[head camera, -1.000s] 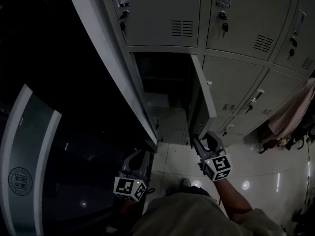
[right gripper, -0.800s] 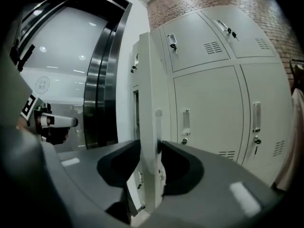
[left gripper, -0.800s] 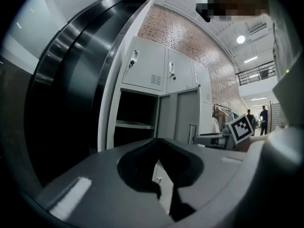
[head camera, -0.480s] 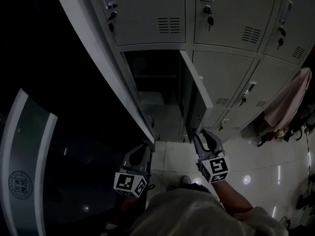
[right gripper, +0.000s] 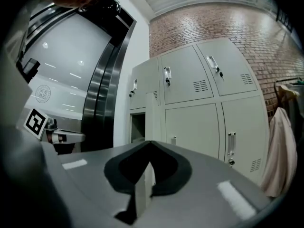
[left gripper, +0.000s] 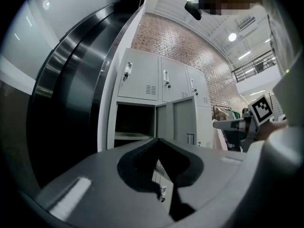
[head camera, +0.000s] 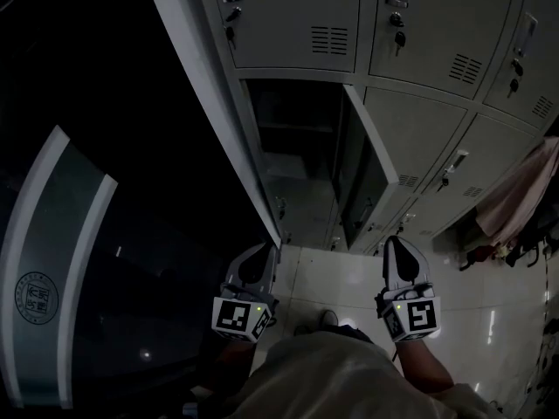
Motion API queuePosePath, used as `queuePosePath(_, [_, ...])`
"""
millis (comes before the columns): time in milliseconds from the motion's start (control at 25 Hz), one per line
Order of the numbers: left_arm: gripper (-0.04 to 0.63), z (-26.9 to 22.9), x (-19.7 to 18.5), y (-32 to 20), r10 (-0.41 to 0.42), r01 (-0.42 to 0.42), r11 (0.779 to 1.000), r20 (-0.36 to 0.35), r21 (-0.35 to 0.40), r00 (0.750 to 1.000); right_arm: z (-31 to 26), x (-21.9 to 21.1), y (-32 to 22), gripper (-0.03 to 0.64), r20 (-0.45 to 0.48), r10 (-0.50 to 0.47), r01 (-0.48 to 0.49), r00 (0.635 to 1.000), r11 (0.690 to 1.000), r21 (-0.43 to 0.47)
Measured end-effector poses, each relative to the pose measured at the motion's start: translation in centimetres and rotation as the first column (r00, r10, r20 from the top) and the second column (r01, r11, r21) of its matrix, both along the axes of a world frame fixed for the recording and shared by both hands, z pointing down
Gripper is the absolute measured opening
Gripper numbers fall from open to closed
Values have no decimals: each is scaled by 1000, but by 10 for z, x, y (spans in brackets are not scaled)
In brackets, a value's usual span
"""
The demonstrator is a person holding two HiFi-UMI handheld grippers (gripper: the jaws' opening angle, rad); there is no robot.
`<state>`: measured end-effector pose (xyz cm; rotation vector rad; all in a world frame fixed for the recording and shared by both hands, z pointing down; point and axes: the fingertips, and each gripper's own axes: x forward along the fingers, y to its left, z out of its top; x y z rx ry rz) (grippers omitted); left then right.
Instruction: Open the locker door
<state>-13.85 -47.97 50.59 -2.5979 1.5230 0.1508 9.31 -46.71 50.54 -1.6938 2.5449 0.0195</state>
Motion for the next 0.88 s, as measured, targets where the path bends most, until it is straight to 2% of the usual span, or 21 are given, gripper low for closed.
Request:
queuePosePath(240, [61,-10,-3,14,6,-6,1000,2,19,1000,-8,-3,11,0,35,-14,14,999,1000,15])
queuePosePath(360, [61,-12,-7,22,10,-10,1000,2,13,1000,-29,-2,18,0,93,-14,4,996,995,101])
queuePosePath(440, [61,-10,-12,27,10,-11,1000,10,11,1000,-35,-2,25,0,103,-9,-4,995,992,123])
queuePosePath(640, [61,3,-26,37,12,-12,1000,17,-2,1000,-30,-1,42,1,104,26,-38,994,992,117])
queuePosePath(880, [61,26,-29,38,43,-43,999,-9,-22,999,-12,3,60,0,117,57,-70,992,992,106])
